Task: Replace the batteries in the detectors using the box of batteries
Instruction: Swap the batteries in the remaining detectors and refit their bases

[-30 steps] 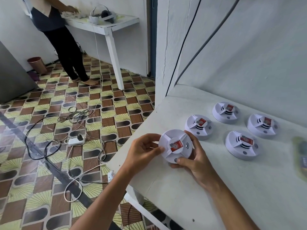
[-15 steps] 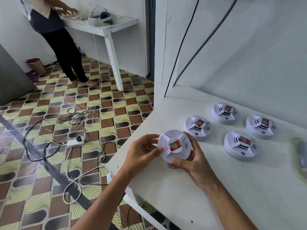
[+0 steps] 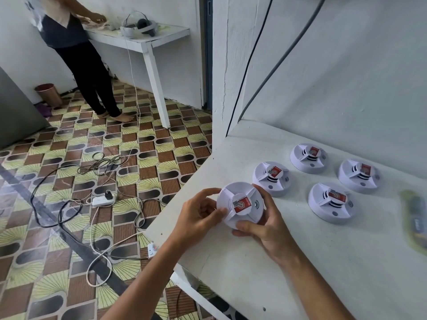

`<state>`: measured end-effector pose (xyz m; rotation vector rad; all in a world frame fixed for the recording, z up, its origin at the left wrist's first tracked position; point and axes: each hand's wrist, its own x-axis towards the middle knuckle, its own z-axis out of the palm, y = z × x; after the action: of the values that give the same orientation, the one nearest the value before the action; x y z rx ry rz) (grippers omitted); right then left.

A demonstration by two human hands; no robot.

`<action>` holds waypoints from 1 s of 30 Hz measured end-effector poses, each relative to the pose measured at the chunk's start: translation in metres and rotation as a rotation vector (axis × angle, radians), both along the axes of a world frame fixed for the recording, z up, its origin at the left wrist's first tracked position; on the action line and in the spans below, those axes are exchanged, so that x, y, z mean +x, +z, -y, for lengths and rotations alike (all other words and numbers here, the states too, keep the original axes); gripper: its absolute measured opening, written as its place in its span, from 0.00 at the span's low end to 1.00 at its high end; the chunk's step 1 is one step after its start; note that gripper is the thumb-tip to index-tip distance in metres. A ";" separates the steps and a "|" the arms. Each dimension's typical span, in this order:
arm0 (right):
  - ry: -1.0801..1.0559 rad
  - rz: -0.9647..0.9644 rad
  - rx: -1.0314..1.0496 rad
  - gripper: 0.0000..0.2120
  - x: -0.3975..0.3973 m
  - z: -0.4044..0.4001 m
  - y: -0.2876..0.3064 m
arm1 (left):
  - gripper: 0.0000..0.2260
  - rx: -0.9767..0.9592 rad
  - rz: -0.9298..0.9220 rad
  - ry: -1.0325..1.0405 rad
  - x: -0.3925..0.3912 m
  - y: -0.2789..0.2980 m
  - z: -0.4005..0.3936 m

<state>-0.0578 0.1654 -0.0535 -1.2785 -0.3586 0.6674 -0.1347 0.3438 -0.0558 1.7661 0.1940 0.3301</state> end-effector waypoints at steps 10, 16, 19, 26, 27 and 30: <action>0.001 0.006 -0.006 0.37 0.000 0.002 0.000 | 0.21 -0.009 0.000 0.008 0.000 -0.002 -0.001; 0.003 0.012 -0.016 0.37 0.000 0.002 0.000 | 0.20 -0.015 0.000 0.008 0.000 -0.002 -0.001; 0.006 0.008 -0.011 0.37 0.000 0.002 0.000 | 0.21 -0.019 0.002 0.007 -0.001 -0.002 -0.001; 0.005 0.002 -0.009 0.37 0.000 0.003 0.000 | 0.21 -0.017 -0.008 0.008 0.000 -0.001 0.000; 0.007 0.003 -0.009 0.37 0.000 0.003 -0.001 | 0.21 -0.015 -0.009 0.009 0.000 -0.001 0.000; 0.021 0.005 -0.010 0.37 0.000 0.003 -0.002 | 0.20 -0.014 -0.013 0.011 -0.001 -0.001 0.000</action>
<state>-0.0576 0.1625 -0.0552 -1.2875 -0.3730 0.6845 -0.1352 0.3442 -0.0570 1.7545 0.2148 0.3251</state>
